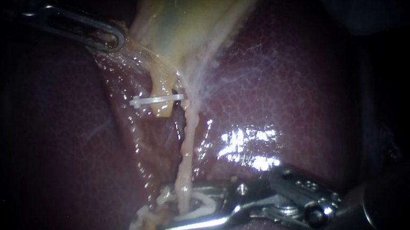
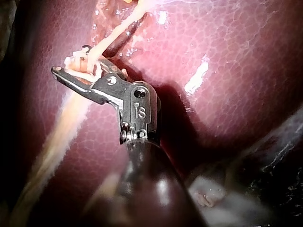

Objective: Clipping first clip right tube

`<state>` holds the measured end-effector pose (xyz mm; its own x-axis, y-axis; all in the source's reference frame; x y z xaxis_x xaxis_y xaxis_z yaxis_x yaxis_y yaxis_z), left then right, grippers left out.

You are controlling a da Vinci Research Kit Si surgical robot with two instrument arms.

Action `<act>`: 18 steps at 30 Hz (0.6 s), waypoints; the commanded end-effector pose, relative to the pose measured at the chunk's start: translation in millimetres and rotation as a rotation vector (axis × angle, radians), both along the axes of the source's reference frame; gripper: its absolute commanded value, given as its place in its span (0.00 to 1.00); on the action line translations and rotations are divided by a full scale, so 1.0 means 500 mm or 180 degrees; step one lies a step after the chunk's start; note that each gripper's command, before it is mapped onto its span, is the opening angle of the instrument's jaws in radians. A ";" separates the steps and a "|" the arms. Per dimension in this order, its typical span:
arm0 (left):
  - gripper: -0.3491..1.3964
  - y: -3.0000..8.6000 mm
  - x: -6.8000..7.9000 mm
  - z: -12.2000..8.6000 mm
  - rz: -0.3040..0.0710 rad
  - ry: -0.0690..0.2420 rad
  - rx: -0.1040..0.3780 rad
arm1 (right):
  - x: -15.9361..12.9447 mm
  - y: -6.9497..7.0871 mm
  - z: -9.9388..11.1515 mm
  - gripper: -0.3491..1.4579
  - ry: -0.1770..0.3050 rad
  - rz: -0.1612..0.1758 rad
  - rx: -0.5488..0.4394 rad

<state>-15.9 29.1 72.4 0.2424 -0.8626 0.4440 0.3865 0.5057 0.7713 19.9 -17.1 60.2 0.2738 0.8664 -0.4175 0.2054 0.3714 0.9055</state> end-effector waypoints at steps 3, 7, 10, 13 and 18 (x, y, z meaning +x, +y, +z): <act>0.00 0.0000 0.0000 0.0001 0.0000 0.0000 -0.0001 | 0.0001 0.0001 0.0003 0.43 -0.0005 0.0004 0.0001; 0.00 0.0000 -0.0001 0.0001 0.0000 0.0001 -0.0001 | 0.0004 0.0003 0.0007 0.39 -0.0007 0.0006 0.0000; 0.00 0.0000 -0.0001 0.0001 -0.0001 0.0001 -0.0001 | 0.0006 0.0005 0.0010 0.35 -0.0006 0.0012 0.0021; 0.00 0.0000 -0.0001 0.0001 -0.0001 0.0001 -0.0001 | 0.0008 0.0006 0.0012 0.33 -0.0019 0.0014 0.0077; 0.00 0.0000 -0.0001 0.0001 -0.0001 0.0001 -0.0001 | 0.0009 0.0008 0.0015 0.24 -0.0032 0.0013 0.0112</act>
<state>-16.0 29.1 72.4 0.2424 -0.8625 0.4443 0.3867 0.5059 0.7711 20.3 -16.7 61.0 0.2741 0.8817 -0.3840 0.1942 0.3403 0.9200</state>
